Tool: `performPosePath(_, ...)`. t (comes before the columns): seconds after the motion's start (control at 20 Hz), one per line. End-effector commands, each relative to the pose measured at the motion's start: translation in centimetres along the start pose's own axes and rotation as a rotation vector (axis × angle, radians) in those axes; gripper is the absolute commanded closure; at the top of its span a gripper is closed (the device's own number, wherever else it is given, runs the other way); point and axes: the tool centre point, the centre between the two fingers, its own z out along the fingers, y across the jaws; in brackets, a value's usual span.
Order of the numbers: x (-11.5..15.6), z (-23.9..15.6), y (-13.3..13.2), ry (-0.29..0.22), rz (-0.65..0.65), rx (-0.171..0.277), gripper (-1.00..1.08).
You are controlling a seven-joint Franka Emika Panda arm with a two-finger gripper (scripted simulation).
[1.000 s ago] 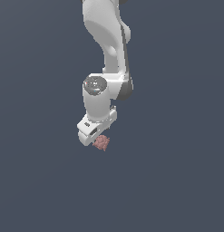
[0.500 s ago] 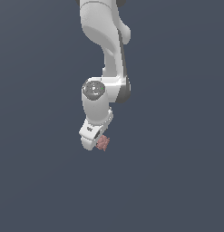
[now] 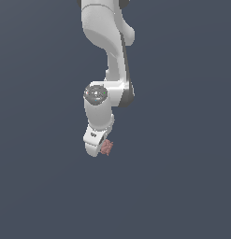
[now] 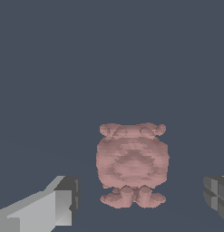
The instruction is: Pick up the object and move it to a goal position.
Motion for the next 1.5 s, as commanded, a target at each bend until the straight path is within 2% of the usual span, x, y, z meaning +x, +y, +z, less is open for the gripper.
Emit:
performPosePath(0.0,0.0,0.0,0.0,0.000,-0.008,0.000,-0.92)
performPosePath(0.9,0.0,5.0,0.0,0.000,-0.008,0.000,-0.92)
performPosePath(0.95,0.0,5.0,0.0,0.000,-0.008,0.000,1.08)
performPosePath(1.45,0.0,5.0,0.0,0.001,-0.007,-0.001,1.08)
